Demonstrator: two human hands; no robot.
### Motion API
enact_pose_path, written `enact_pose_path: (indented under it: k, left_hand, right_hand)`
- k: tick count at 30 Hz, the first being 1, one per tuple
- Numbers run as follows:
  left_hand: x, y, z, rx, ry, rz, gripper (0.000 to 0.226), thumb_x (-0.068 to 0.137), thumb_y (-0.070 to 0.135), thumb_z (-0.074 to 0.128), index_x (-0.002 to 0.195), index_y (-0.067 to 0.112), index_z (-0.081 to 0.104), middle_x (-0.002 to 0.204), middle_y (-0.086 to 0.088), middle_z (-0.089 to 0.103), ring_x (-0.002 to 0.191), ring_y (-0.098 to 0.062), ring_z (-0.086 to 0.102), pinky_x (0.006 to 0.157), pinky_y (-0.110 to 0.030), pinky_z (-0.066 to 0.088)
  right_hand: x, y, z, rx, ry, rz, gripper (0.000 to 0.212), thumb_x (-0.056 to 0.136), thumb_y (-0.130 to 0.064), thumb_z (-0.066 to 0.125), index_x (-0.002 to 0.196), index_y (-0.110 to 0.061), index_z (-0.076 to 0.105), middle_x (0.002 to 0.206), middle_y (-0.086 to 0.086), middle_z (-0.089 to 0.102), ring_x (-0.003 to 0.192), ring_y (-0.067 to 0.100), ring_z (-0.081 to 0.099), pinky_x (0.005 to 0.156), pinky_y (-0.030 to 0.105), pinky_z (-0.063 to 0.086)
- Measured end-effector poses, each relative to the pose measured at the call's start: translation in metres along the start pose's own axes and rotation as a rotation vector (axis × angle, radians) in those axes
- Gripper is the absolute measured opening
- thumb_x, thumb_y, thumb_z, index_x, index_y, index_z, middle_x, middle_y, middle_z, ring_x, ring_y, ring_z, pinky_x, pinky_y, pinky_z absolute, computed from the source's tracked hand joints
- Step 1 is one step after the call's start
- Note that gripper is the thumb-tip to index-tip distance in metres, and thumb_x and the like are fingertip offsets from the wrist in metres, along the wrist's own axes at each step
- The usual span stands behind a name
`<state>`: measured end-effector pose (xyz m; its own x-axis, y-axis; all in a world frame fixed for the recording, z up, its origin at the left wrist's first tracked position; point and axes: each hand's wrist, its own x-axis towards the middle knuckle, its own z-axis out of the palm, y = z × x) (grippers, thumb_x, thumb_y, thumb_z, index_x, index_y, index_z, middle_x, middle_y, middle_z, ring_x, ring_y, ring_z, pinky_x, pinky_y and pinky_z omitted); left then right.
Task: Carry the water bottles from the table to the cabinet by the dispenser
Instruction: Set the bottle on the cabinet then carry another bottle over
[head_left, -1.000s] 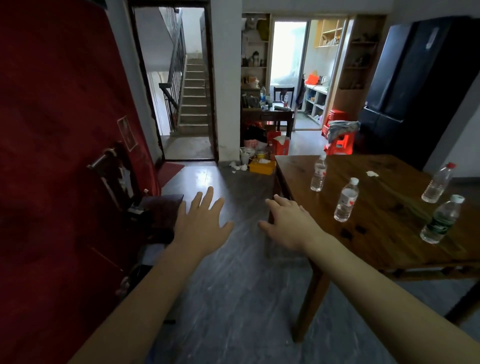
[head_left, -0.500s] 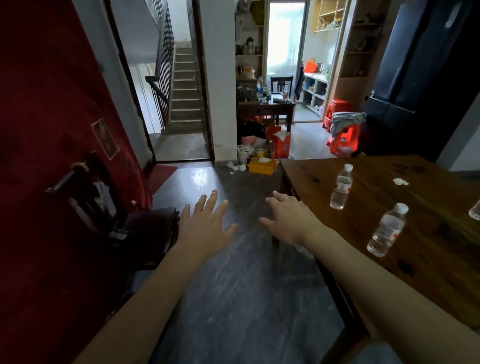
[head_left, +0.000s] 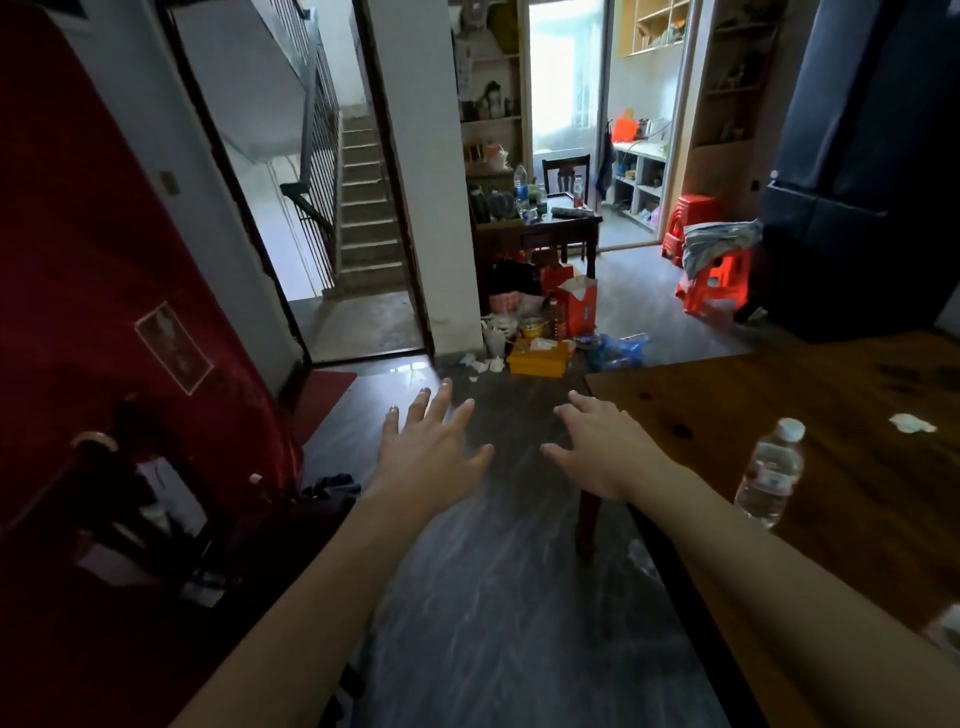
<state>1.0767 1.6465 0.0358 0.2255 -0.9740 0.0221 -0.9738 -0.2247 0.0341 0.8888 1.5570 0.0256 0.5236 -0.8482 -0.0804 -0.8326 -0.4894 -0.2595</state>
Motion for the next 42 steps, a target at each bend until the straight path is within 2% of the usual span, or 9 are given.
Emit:
enact_pose_path:
  k: [10,19,23,26,31,37,42]
  left_hand:
    - [0.152,0.022,0.025,-0.016,-0.055,0.164,0.07,0.101,0.061,0.035,0.16,0.032,0.012,0.171,0.0,-0.005,0.157,-0.023,-0.005,0.126,-0.053,0.005]
    - [0.342,0.019,0.039,-0.049,-0.027,0.301,0.07,0.1,0.063,0.035,0.16,0.034,0.014,0.171,0.002,-0.006,0.157,-0.025,-0.004,0.126,-0.053,0.004]
    - [0.403,0.052,0.039,-0.077,-0.073,0.452,0.07,0.101,0.06,0.036,0.16,0.033,0.01,0.17,0.003,-0.011,0.156,-0.022,-0.009,0.125,-0.05,-0.001]
    - [0.429,0.092,0.051,-0.087,-0.102,0.601,0.07,0.1,0.063,0.032,0.16,0.037,0.006,0.17,0.004,-0.011,0.156,-0.021,-0.009,0.124,-0.049,0.0]
    - [0.436,0.167,0.07,-0.089,-0.179,0.815,0.071,0.099,0.068,0.026,0.159,0.037,0.006,0.17,0.004,-0.008,0.157,-0.023,-0.006,0.124,-0.054,0.003]
    - [0.387,0.248,0.079,-0.048,-0.235,1.115,0.073,0.098,0.07,0.024,0.161,0.034,0.009,0.17,0.004,-0.007,0.157,-0.021,-0.005,0.125,-0.052,0.004]
    - [0.353,0.298,0.078,-0.008,-0.244,1.231,0.077,0.096,0.072,0.026,0.161,0.033,0.01,0.17,0.003,-0.008,0.157,-0.02,-0.005,0.125,-0.051,0.005]
  right_hand:
    - [0.11,0.054,0.007,0.007,-0.037,0.23,0.07,0.096,-0.054,0.05,0.155,-0.023,0.028,0.166,0.006,0.016,0.151,0.027,0.018,0.122,0.049,0.019]
    - [0.245,0.091,-0.016,0.023,0.047,0.419,0.065,0.095,-0.053,0.052,0.151,-0.025,0.035,0.165,0.005,0.02,0.149,0.027,0.024,0.121,0.05,0.023]
    - [0.273,0.111,-0.029,0.045,0.078,0.512,0.065,0.097,-0.051,0.049,0.153,-0.024,0.032,0.166,0.005,0.017,0.151,0.026,0.019,0.123,0.048,0.017]
    - [0.264,0.132,-0.041,0.056,0.091,0.627,0.067,0.098,-0.049,0.048,0.156,-0.024,0.026,0.166,0.004,0.014,0.153,0.025,0.014,0.124,0.049,0.014]
    - [0.22,0.178,-0.055,0.065,0.153,0.896,0.066,0.099,-0.049,0.048,0.156,-0.024,0.026,0.167,0.004,0.01,0.153,0.026,0.009,0.124,0.049,0.012]
    - [0.129,0.211,-0.051,0.099,0.213,1.205,0.066,0.099,-0.05,0.048,0.155,-0.023,0.027,0.167,0.004,0.013,0.153,0.027,0.013,0.124,0.049,0.016]
    - [0.066,0.219,-0.043,0.141,0.249,1.313,0.067,0.099,-0.049,0.047,0.156,-0.02,0.025,0.166,0.007,0.014,0.152,0.029,0.014,0.122,0.048,0.017]
